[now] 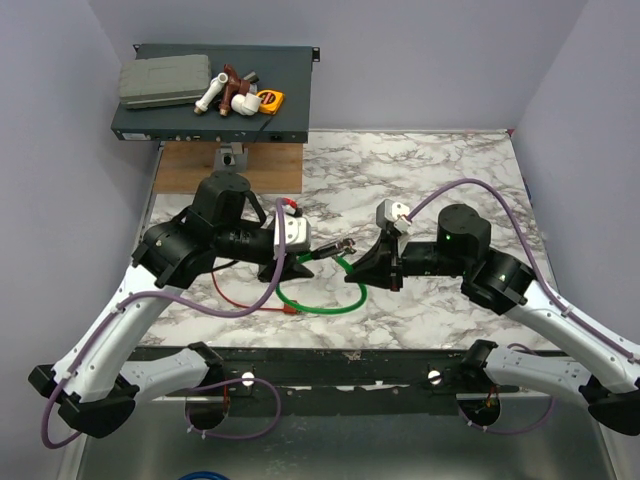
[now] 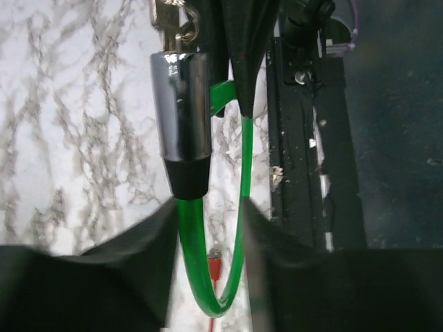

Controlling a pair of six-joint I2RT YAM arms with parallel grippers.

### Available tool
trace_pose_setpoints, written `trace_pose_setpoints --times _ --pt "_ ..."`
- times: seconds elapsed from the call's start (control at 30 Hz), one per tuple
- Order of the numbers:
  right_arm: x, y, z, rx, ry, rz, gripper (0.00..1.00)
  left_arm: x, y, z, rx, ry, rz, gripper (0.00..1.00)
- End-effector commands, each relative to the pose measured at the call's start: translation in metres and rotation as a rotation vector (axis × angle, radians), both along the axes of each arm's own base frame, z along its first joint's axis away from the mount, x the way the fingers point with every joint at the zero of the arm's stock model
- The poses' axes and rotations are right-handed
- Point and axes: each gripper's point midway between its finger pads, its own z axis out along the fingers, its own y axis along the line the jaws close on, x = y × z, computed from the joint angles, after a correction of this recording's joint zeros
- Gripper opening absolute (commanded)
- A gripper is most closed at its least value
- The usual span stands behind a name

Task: Unlock with the key
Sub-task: Unlock the lock.

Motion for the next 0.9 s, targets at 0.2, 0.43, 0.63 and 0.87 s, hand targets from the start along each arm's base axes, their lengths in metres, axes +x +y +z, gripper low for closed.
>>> trace_pose_setpoints --times 0.2,0.43,0.63,0.87 --pt "-0.005 0.009 0.04 0.096 0.007 0.036 0.26 0.021 0.004 0.01 -0.003 -0.075 0.111 0.0" --pt "0.006 -0.003 0.061 0.02 0.017 -0.064 0.4 0.02 0.034 0.011 0.142 -0.084 0.2 0.0" --pt "0.007 -0.007 0.089 0.083 -0.042 -0.083 0.34 0.011 0.057 -0.005 0.287 0.007 0.25 0.0" --pt "0.006 0.002 0.096 0.115 -0.057 -0.041 0.28 -0.003 0.076 -0.025 0.384 0.049 0.255 0.0"
